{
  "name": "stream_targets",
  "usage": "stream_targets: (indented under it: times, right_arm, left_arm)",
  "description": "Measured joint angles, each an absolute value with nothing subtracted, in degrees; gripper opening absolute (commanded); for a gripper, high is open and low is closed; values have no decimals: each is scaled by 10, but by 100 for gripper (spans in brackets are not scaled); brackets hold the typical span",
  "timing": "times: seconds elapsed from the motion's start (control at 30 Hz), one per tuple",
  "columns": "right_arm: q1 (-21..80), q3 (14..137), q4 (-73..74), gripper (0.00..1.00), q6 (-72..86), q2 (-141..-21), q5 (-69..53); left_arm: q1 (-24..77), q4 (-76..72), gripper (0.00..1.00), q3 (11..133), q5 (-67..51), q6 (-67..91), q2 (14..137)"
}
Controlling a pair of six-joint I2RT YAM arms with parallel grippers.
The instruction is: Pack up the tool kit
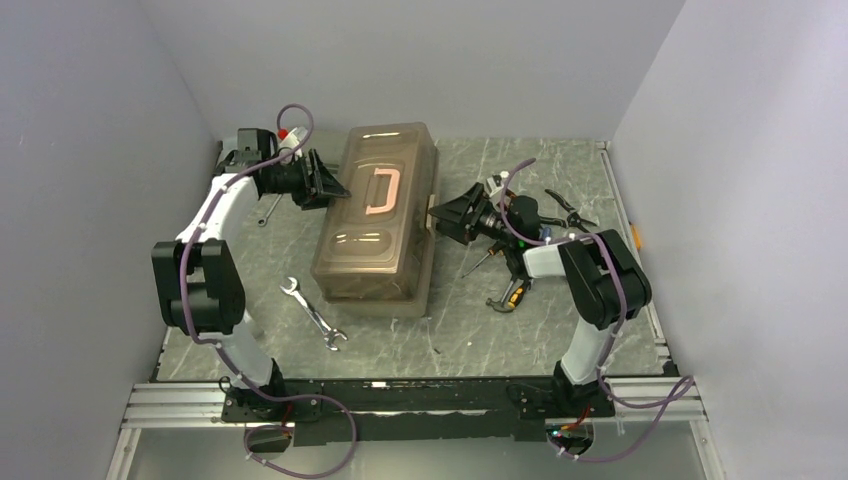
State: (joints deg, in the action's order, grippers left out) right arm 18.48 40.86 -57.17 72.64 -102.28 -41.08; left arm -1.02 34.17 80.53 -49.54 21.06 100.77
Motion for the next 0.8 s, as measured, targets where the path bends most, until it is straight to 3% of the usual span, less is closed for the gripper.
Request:
stream_targets:
  times: [0.2,0.5,0.8]
  right_arm:
    - [192,430,-645,78,764,-1061,-421]
    - [193,452,-724,52,825,-1113,-422]
    - [199,463,-750,40,862,-1136,-420]
  left_arm:
    - [-22,361,25,815,-508,206,1020]
    - [-50,385,25,824,-533,204,1037]
    - [-61,383,26,826,-538,205,1042]
